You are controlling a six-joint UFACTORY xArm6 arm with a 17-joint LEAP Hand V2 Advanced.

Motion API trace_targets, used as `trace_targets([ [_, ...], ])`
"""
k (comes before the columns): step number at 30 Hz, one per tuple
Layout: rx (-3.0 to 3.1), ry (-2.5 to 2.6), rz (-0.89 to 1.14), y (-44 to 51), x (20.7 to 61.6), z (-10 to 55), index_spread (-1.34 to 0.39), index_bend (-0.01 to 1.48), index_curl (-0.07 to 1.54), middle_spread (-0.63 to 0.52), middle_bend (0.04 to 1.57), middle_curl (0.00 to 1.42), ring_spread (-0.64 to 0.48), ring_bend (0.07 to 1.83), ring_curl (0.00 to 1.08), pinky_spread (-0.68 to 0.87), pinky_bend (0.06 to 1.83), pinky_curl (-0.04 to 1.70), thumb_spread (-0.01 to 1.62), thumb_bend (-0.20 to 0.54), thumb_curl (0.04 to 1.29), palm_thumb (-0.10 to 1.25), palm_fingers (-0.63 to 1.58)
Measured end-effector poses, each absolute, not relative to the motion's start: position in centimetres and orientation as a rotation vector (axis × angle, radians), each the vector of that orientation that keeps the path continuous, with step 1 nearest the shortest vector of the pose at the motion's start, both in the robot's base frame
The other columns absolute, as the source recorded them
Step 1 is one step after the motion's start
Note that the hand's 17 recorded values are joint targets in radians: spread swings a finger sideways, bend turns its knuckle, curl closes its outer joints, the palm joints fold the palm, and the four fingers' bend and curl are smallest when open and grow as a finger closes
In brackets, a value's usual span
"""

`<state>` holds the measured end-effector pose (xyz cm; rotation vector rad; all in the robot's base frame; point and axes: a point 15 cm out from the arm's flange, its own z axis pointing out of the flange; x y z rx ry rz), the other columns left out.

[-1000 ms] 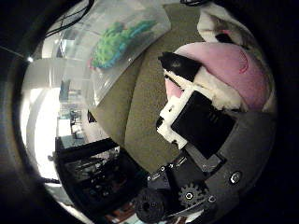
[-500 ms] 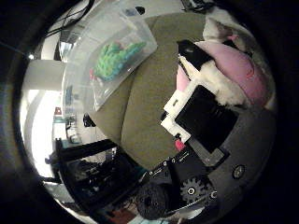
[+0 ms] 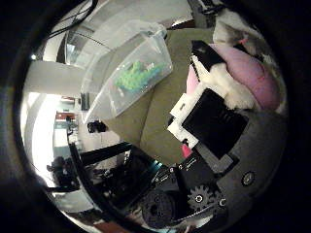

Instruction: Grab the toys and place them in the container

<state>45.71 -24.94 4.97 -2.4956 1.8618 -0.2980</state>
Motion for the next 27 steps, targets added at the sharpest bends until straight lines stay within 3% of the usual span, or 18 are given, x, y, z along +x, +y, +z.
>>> trace_targets([
  [13,-2.501,1.835,-0.317,-20.7,46.2,15.5,-0.25,1.07,0.87,-0.16,1.30,0.78,-0.19,1.41,0.68,-0.20,1.39,0.82,0.85,-0.015,0.80,1.08,1.14],
  [27,-2.552,1.660,-0.335,-6.4,48.4,21.4,-0.25,1.08,0.87,-0.16,1.31,0.78,-0.19,1.40,0.68,-0.20,1.37,0.86,0.84,-0.015,0.82,1.08,1.14],
])
